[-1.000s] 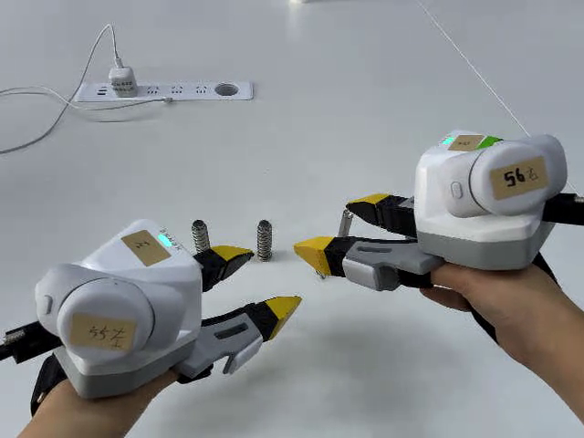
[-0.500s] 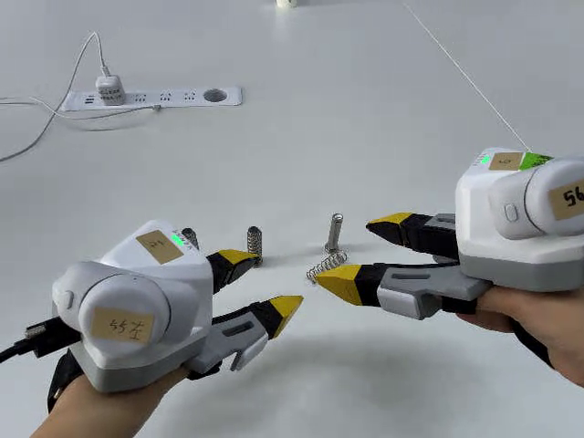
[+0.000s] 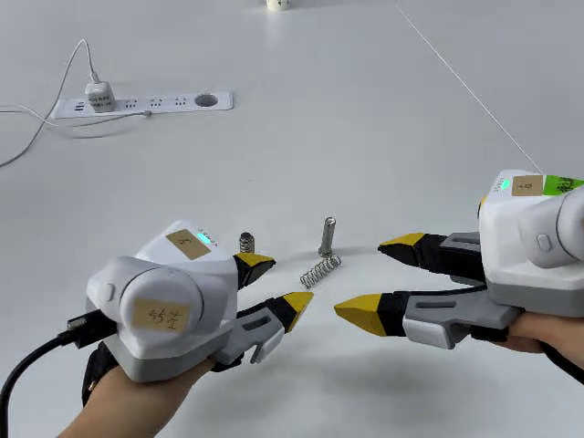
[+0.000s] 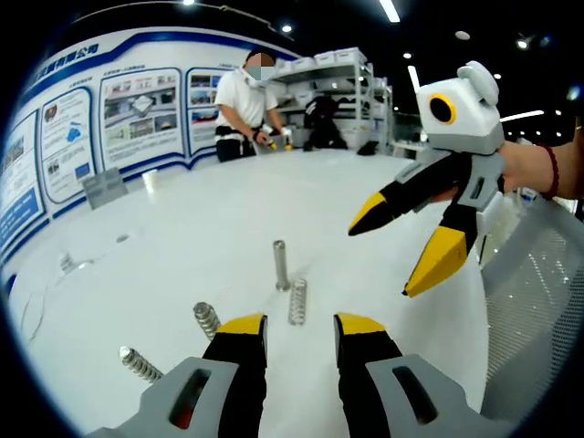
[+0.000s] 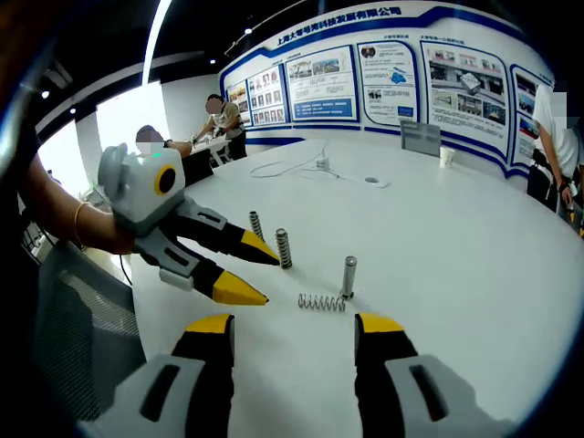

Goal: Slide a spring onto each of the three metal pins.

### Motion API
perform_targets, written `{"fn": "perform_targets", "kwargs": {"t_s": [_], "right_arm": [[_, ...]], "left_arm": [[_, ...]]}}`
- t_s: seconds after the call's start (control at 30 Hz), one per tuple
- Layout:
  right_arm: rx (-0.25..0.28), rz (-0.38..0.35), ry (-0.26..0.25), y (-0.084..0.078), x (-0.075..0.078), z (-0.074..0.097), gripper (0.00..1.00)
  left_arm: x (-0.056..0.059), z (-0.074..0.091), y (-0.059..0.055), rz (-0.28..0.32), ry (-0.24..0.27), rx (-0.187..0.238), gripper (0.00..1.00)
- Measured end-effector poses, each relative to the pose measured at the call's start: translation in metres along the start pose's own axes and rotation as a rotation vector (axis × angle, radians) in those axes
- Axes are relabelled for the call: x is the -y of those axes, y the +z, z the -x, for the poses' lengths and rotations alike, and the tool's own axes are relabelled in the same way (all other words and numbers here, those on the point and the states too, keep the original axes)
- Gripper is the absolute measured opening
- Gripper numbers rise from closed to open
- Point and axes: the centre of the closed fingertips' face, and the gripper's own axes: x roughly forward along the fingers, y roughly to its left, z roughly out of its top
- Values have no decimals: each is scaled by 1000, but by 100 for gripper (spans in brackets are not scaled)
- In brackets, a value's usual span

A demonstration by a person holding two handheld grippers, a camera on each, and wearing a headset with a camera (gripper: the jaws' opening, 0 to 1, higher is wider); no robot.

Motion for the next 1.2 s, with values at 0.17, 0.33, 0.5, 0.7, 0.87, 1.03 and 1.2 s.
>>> {"fn": "perform_targets", "kwargs": {"t_s": [0.17,0.33,0.5,0.7,0.87,1.03,1.2], "right_arm": [[4,-12,8,-4,1,3,54],[4,-21,9,-6,2,4,54],[4,-31,2,-9,5,5,54],[8,-46,-5,-9,7,5,54],[11,-54,-12,-9,8,6,54],[9,-64,-14,-11,9,6,54],[4,-66,-13,-13,8,5,54]], "left_arm": [[3,-10,-2,-1,-17,-6,28],[3,-20,-5,-4,-17,-17,26],[3,-29,-7,-25,-19,-20,23],[0,-38,-13,-40,-18,-39,21],[0,-43,-17,-48,-24,-56,19],[-2,-44,-19,-41,-21,-62,17],[-2,-46,-20,-34,-19,-61,15]]}}
